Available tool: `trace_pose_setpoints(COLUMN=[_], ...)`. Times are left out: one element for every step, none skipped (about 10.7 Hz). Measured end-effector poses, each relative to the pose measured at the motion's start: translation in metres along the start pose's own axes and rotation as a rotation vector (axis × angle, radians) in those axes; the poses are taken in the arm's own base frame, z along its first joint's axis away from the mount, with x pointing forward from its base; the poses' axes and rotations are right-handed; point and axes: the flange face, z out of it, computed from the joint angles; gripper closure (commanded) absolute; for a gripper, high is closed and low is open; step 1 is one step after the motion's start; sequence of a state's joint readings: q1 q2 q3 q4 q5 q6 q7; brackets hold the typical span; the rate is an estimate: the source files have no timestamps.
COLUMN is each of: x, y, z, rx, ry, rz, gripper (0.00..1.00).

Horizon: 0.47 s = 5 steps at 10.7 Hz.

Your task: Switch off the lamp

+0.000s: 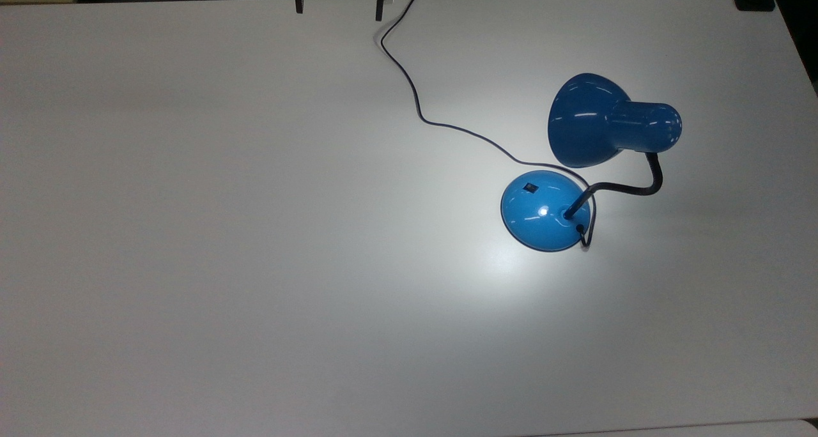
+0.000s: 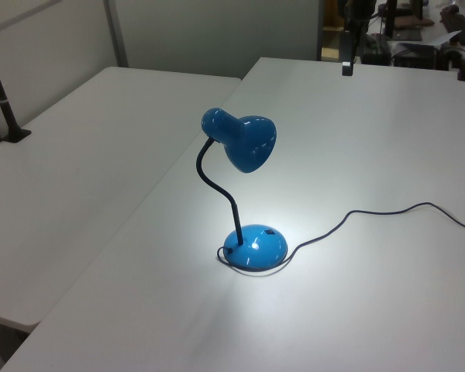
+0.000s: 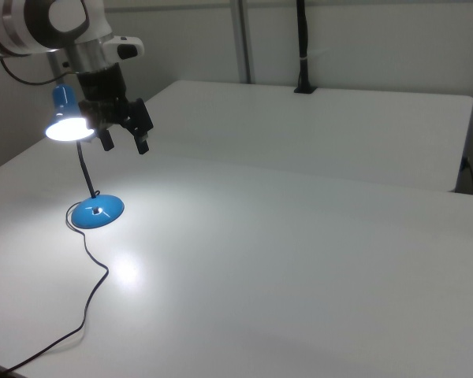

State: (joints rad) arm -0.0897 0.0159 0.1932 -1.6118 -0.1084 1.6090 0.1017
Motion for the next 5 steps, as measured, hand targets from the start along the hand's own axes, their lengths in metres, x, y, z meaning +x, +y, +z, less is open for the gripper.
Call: trace_pose_setpoints(x=[0.0000,0.0000,0.0000,0.0000,0.0000], y=[0.0000,0.0000,0.0001,0.0001,0.0001], z=[0.0000,-0.0001,-0.0002,-0.0002,-0.0002], rx=[0.000,0.000,0.000,0.000,0.000], ry=[0.000,0.000,0.000,0.000,0.000], rz=[0.000,0.000,0.000,0.000,0.000], gripper=[0.00,0.00,0.00,0.00,0.05])
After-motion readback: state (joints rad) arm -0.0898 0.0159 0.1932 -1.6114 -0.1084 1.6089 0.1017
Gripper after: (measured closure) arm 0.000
